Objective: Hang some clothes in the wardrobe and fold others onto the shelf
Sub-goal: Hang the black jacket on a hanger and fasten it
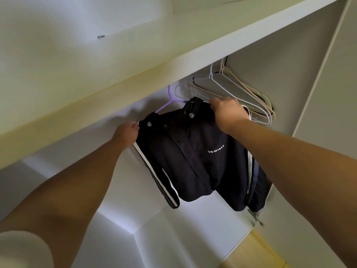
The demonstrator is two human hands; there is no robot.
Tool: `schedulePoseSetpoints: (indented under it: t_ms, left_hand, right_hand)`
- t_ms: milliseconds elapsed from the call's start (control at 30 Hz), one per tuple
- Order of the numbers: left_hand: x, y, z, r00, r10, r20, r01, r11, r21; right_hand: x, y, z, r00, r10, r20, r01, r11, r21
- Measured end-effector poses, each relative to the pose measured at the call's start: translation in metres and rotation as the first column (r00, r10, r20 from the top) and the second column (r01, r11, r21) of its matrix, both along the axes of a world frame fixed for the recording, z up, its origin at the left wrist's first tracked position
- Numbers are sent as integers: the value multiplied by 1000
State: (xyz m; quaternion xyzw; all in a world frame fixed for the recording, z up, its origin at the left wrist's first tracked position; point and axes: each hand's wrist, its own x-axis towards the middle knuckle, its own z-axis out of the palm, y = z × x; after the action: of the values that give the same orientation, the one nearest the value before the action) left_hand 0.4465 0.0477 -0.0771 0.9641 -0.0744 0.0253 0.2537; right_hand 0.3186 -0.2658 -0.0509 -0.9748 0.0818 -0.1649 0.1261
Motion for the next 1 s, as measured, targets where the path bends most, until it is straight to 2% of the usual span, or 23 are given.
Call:
schedulePoseSetpoints:
  t_ms: [67, 200, 267, 367, 500, 700, 867, 1000]
  left_hand:
    - [-6, -18, 9, 1000, 7, -15, -7, 999, 35]
    - [-34, -77, 35, 959, -155, 235, 192, 971, -140]
    - [-50, -111, 45, 937, -168, 305, 239, 948, -212]
    - [-57, -137, 55, 952, -8, 306, 89, 963, -254]
    - [-57, -117, 53, 940, 130, 316, -30, 952, -304]
    - [-94, -37, 53, 910, 252, 328, -116, 916, -384]
    - [-134, 47, 58, 852, 399, 340, -301, 903, -306]
    - [-160, 103, 66, 800, 498, 336, -438, 866, -241]
  right_hand:
    - [-3, -2, 4, 999, 2, -32, -3, 1000, -22]
    - [-11, -13, 9, 993, -30, -116, 24, 998, -54]
    - [-19, -17, 8, 982, -60, -180, 46, 996, -82]
    - [-33, -9, 7, 970, 21, -243, -40, 997, -72]
    - [-58, 24, 9, 922, 249, -297, -236, 968, 80]
    - [-83, 106, 3, 811, 522, -264, -440, 842, 313]
    - [-99, 190, -10, 699, 683, -211, -619, 726, 299]
    - [-121, 248, -15, 600, 767, -226, -734, 641, 224]
